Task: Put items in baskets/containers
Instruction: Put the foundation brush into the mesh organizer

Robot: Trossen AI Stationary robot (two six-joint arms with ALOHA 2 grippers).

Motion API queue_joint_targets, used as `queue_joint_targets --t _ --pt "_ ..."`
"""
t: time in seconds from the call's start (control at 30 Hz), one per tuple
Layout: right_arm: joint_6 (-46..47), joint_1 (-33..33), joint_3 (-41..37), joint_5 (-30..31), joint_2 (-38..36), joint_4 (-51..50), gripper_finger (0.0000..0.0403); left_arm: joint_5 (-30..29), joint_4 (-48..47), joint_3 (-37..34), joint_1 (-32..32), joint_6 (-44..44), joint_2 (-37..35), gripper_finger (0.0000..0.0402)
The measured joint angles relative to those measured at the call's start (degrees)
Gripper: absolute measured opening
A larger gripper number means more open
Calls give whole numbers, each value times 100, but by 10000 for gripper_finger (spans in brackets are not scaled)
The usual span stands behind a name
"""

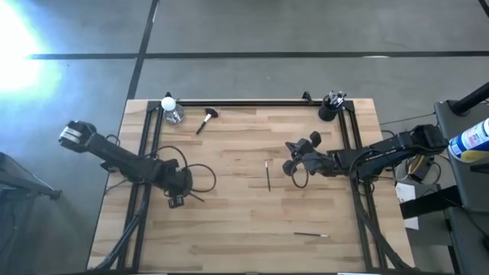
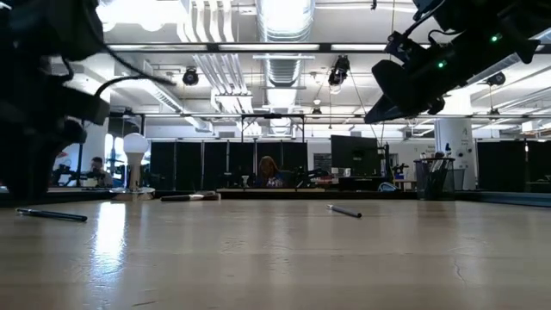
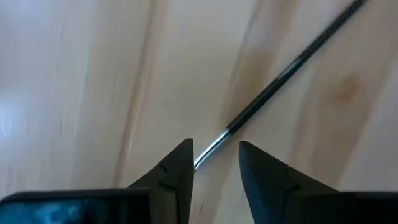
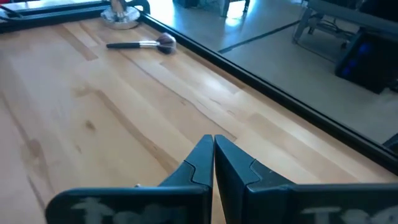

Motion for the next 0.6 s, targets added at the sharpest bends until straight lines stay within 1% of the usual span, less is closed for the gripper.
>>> queue_joint_targets --t 0.13,0.3,0.47,0.53,0.6 --pt "-83 87 4 17 -22 15 8 57 12 -236 0 -173 129 119" --pt "-178 91 9 17 -24 136 8 -38 152 -172 -3 -173 416 119" --pt "-227 91 11 15 -24 190 8 105 294 -220 2 -106 707 119" --pt "-237 90 11 -55 -24 195 8 125 307 -222 2 -106 803 112" --pt "-269 91 11 -200 -24 199 8 213 320 -222 3 -108 855 97"
